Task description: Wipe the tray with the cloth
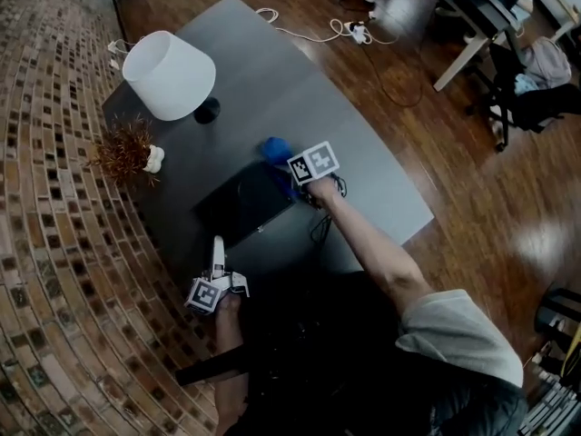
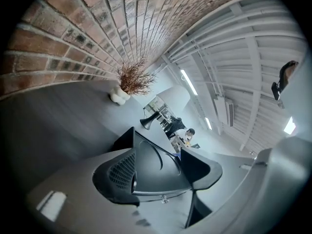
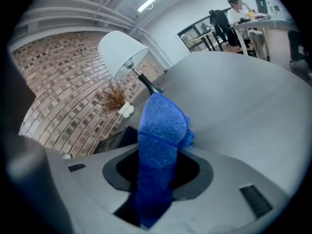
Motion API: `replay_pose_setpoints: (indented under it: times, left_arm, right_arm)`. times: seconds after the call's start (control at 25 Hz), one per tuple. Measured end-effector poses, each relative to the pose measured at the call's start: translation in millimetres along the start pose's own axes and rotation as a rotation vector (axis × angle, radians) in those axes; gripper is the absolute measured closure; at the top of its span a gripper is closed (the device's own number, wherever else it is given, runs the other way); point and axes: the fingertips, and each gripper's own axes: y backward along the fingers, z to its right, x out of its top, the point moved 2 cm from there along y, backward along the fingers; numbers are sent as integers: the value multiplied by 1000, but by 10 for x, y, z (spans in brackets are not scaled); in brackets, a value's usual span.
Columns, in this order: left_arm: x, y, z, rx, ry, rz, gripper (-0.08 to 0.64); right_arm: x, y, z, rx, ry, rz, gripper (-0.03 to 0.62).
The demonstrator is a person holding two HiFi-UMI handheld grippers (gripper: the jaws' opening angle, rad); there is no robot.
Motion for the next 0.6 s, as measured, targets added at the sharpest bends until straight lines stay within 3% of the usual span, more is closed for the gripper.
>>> replay_pose_setpoints:
  times: [0.2, 0.32, 0.4, 0.48, 0.6]
  left_arm:
    - [43, 6, 0, -2, 20, 39, 290]
    - [0, 122, -17, 22, 43, 10, 291]
    - [-46, 294, -41, 83, 75, 13, 291]
    - [-168, 452, -29, 122, 132, 11, 291]
    - [-463, 472, 52, 99, 229, -50, 291]
  right_arm:
    - [-772, 491, -194, 118, -129, -68, 436]
    - [-1040, 734, -250, 162, -104, -145, 437]
    - [-800, 829, -174, 113, -23, -103, 436]
    - [-272, 807, -142, 51, 95, -9, 436]
    - [564, 480, -301, -8, 313, 95, 436]
